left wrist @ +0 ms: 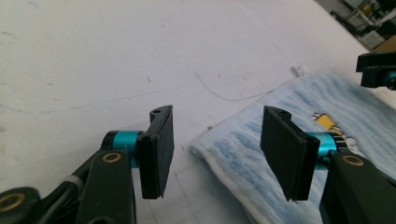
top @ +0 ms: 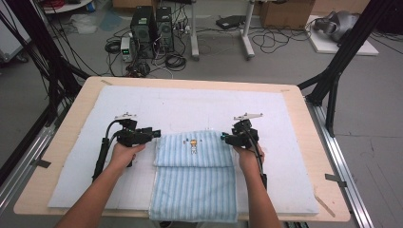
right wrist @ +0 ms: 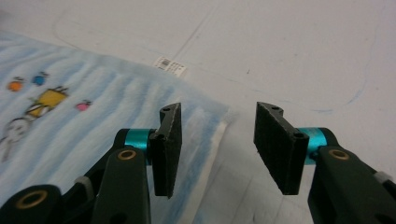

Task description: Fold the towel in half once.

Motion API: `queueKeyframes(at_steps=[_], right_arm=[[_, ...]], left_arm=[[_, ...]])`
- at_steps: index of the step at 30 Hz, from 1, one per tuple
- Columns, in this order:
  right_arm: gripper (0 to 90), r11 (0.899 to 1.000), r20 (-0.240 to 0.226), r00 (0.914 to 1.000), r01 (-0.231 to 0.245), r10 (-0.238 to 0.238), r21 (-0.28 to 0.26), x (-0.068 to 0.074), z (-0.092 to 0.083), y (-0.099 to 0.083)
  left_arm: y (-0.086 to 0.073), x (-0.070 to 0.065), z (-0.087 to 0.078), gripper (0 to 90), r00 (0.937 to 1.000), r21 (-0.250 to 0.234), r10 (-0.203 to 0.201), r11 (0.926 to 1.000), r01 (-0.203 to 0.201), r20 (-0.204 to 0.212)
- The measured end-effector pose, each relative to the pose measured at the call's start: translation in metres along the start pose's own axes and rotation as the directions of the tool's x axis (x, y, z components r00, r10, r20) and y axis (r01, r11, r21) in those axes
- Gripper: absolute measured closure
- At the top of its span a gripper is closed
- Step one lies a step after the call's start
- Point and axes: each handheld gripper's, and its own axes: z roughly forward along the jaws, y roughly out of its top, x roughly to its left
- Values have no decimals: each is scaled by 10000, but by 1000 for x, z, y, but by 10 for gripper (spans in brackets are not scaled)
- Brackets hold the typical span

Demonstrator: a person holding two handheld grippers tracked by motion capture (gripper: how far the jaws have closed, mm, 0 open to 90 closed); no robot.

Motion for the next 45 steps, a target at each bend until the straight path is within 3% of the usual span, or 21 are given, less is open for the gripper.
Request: queueKeyframes(at_steps=[1, 3, 6, 7, 8, 9, 10, 12, 14, 17, 19, 26, 33, 38, 45], right_arm=[[520, 9999, -22, 10000, -41, 41, 113, -1, 5, 1], [520, 9991, 38, 9999, -103, 101, 422, -2, 17, 3], [569, 9986, 260, 9996, 107, -120, 511, -1, 25, 4], [606, 9984, 329, 9993, 178, -196, 536, 0, 25, 4], [663, 9982, 333, 9990, 295, -312, 520, -1, 25, 4], [816, 9984, 183, 9995, 249, -259, 516, -1, 24, 3], [859, 9980, -174, 9992, 364, -355, 514, -1, 24, 3], [869, 9980, -77, 9992, 403, -400, 483, 1, 23, 3], [870, 9999, -239, 9997, 108, -106, 54, 0, 18, 2], [869, 9984, -348, 9993, 117, -137, -551, 0, 5, 3], [869, 9967, -433, 9989, 167, -202, -798, 1, -4, 2], [864, 9881, -852, 9951, 362, -494, -1497, 8, -43, -9], [860, 9826, -1155, 9907, 498, -713, -1787, 21, -76, -31], [860, 9812, -1470, 9866, 425, -709, -1883, 28, -92, -51], [861, 9847, -1813, 9794, 588, -887, -1639, 37, -99, -71]], left_arm=[[-1, 0, 5, 445, 9999, 301, 87, 9995, -85, -63], [-2, -3, 10, 458, 9983, 320, 500, 9983, -491, -287], [-2, -7, 12, 563, 9942, 512, 888, 9950, -858, -602], [-3, -8, 12, 634, 9927, 654, 1031, 9929, -990, -621], [-3, -10, 13, 809, 9901, 705, 1260, 9901, -1216, -616], [-4, -12, 13, 834, 9871, 693, 1444, 9878, -1396, -699], [-3, -12, 13, 844, 9857, 732, 1528, 9863, -1477, -706], [-2, -10, 11, 853, 9912, 725, 1189, 9908, -1145, -588], [0, -10, 8, 854, 9934, 495, 1052, 9935, -1029, -452], [6, -11, -2, 854, 9982, -204, 595, 9980, -593, 63], [8, -13, -7, 854, 9980, -378, 502, 9981, -488, 376], [11, -33, -32, 855, 9882, -855, 817, 9938, -709, 1299], [1, -50, -56, 854, 9791, -907, 1107, 9912, -962, 1708], [-14, -55, -67, 854, 9750, -622, 1109, 9930, -1007, 1926], [-40, -58, -81, 854, 9667, -243, 1198, 9928, -1174, 2259]])
